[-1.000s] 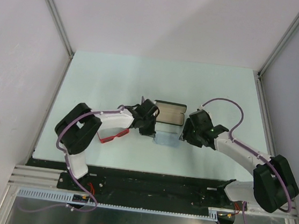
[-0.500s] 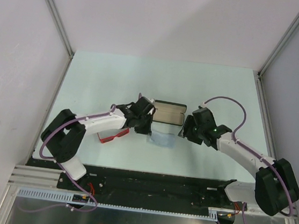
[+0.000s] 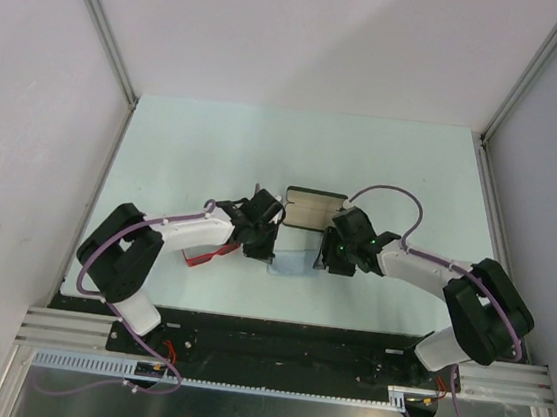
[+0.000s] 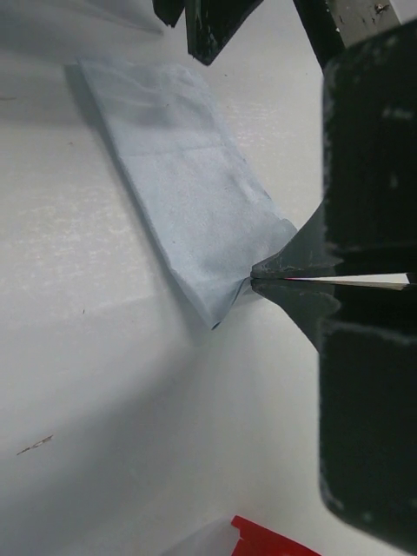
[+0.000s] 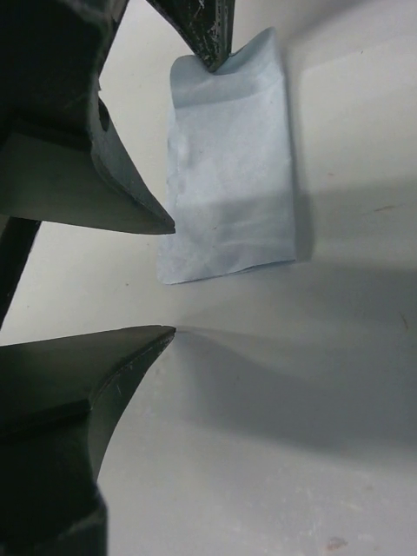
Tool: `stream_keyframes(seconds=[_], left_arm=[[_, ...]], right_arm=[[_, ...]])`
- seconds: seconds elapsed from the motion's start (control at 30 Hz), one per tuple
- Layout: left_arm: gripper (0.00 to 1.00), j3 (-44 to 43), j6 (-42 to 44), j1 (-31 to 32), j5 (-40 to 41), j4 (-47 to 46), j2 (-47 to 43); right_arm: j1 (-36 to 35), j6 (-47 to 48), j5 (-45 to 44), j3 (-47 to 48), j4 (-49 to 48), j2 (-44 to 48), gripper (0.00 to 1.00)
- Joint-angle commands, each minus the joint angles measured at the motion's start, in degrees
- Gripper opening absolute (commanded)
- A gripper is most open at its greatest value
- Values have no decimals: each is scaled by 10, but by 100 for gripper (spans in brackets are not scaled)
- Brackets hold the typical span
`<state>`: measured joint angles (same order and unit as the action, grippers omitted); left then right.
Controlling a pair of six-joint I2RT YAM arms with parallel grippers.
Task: Organize the sunglasses
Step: Pick up the folded cleaning cloth from the center of the board.
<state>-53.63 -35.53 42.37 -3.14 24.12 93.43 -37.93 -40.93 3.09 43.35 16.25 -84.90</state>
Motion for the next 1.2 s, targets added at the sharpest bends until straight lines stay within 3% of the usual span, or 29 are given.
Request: stream_keyframes(seconds=[0.0,0.33,0.53,0.77,1.1,1.17], left_arm=[[0,0,13,2,9,-5,4],[0,4,14,2,15,-8,15],[0,-1,14,2,14,-11,25],[0,-1,13,2,13,-14,29],[0,1,11,2,16,-14,29],[0,1,11,2,16,-14,28]], right_arm=[[-12,1,-8,30,-27,-35,49],[-28,5,-61,50,-25,-83,37],[-31,12,-42,53,-29,-97,27],[-40,16,-37,63,-18,-116,22],[-39,16,-56,74,4,-113,0],[-40,18,-57,74,6,-112,0]])
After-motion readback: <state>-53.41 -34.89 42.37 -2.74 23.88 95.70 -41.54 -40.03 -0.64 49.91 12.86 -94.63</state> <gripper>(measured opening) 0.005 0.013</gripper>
